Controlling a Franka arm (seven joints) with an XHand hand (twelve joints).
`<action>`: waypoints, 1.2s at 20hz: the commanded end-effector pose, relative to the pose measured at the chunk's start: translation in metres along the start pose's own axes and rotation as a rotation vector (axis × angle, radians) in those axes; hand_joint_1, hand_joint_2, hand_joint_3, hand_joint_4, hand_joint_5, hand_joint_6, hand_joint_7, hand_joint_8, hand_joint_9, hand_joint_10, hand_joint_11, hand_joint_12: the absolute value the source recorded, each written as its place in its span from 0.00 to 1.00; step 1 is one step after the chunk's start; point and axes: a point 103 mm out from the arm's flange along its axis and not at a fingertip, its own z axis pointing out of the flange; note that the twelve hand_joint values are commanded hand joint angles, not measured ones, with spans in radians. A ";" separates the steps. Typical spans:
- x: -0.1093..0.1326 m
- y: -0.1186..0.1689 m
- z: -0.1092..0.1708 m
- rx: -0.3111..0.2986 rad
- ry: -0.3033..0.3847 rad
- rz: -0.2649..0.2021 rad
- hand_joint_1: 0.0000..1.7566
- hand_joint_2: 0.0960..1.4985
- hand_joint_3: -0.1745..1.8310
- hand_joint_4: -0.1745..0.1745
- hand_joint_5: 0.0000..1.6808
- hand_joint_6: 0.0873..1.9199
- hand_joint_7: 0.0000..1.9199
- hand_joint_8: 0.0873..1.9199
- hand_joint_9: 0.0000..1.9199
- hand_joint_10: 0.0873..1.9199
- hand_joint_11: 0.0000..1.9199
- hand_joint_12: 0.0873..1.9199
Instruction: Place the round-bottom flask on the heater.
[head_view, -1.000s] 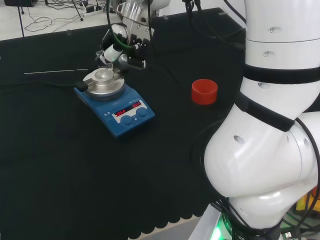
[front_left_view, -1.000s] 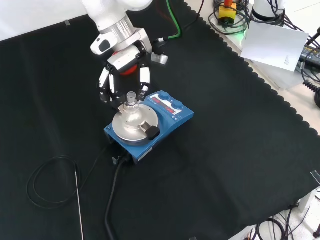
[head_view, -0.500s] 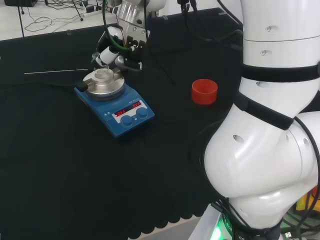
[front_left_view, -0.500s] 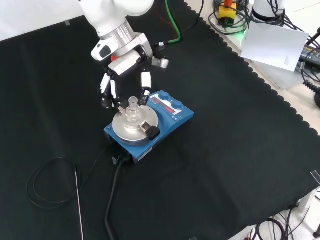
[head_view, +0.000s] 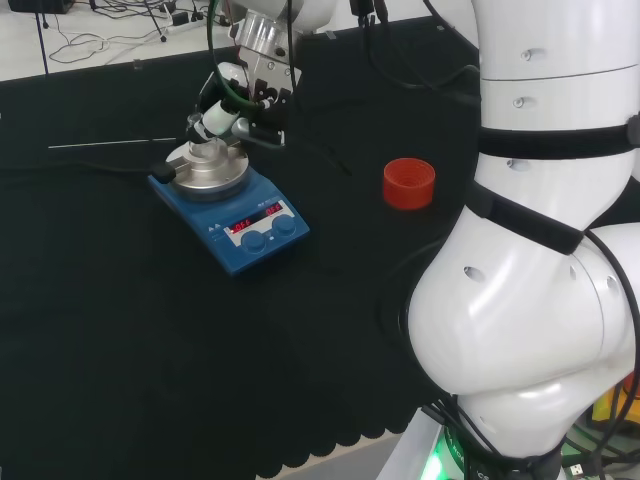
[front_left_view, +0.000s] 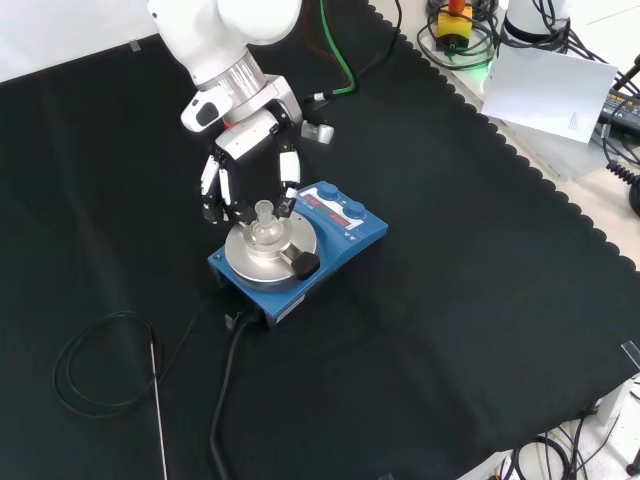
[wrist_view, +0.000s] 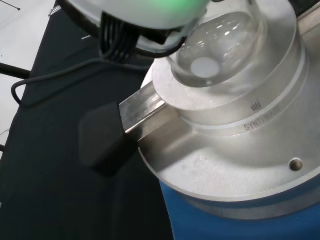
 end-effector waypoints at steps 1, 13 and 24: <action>-0.006 0.000 0.000 0.003 0.032 0.021 0.65 0.42 0.43 0.57 0.70 0.42 0.25 0.33 0.39 0.26 0.29 0.65; -0.008 -0.007 -0.010 0.044 0.020 0.008 0.56 0.31 0.44 0.37 0.24 0.31 0.11 0.35 0.27 0.33 0.17 0.70; -0.010 -0.060 -0.042 -0.041 -0.027 0.005 0.53 0.31 0.41 0.39 0.23 0.25 0.10 0.35 0.26 0.34 0.16 0.70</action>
